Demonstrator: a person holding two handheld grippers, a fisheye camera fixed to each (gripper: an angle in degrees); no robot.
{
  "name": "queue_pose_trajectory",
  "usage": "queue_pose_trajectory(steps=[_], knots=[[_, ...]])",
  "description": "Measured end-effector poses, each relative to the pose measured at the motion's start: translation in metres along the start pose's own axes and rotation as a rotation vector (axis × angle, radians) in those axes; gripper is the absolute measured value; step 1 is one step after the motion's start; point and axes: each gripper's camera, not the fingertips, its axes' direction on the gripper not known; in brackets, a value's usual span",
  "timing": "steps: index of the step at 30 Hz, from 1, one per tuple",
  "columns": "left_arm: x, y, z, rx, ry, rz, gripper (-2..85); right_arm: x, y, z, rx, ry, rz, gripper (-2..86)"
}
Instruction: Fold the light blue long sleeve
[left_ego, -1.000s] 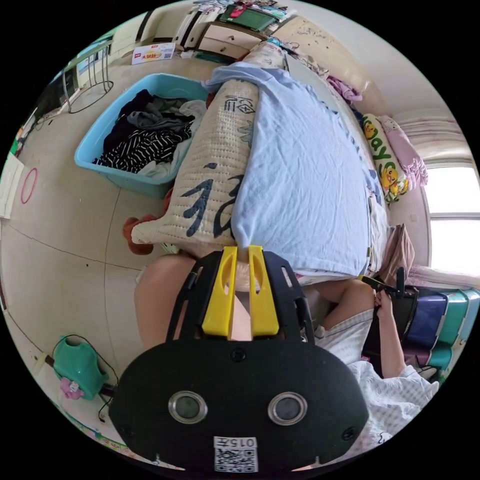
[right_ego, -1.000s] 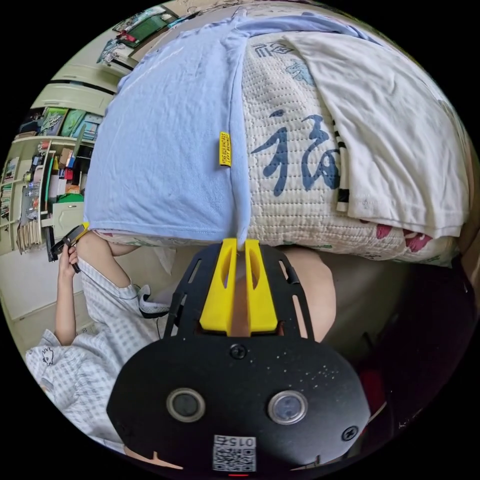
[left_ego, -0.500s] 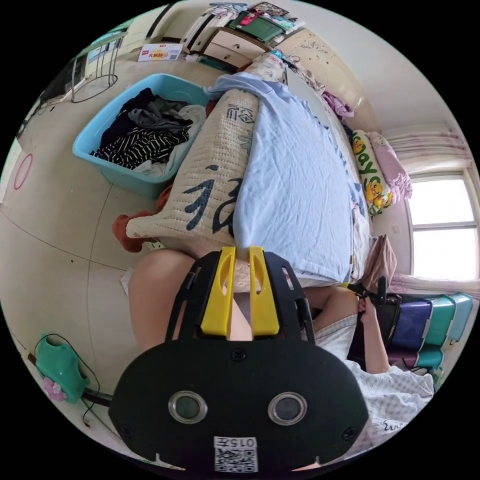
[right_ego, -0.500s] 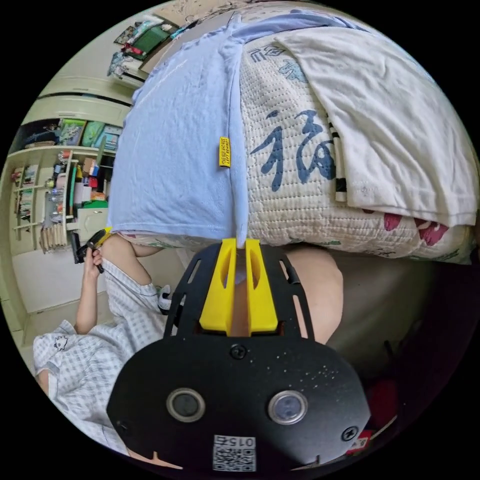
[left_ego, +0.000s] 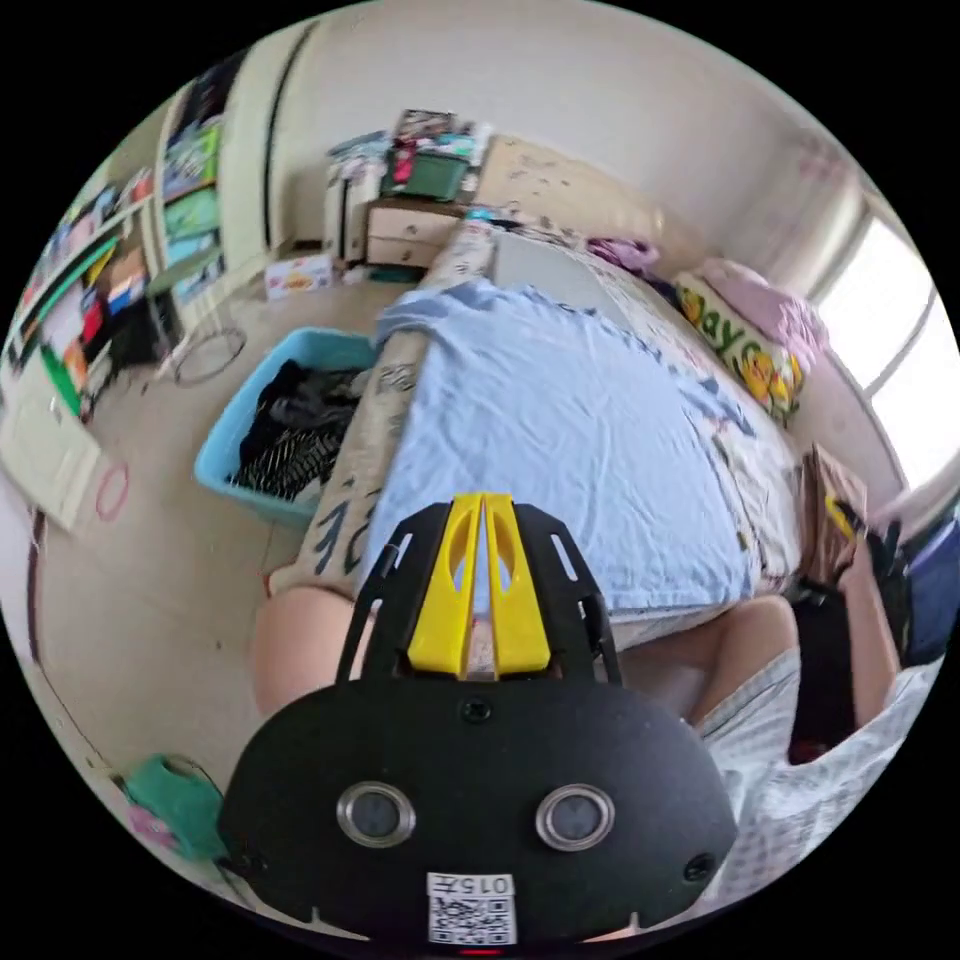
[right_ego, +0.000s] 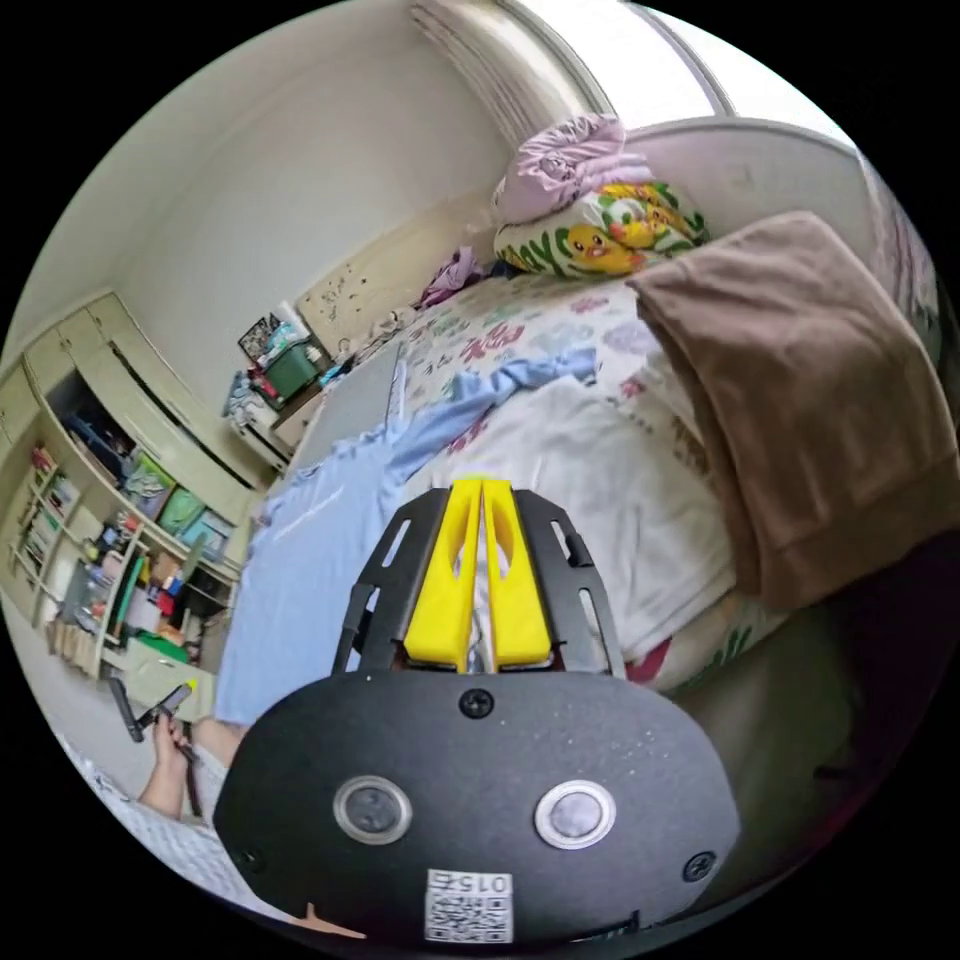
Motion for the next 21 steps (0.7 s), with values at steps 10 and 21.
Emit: queue_pose_trajectory(steps=[10, 21], knots=[[0.149, -0.043, 0.108, -0.153, 0.109, 0.207, -0.5, 0.011, -0.144, 0.228, -0.074, 0.354, 0.015, 4.7], [0.161, -0.013, 0.102, 0.001, 0.088, 0.225, -0.6, 0.153, -0.188, 0.395, -0.200, 0.160, 0.298, 12.9]])
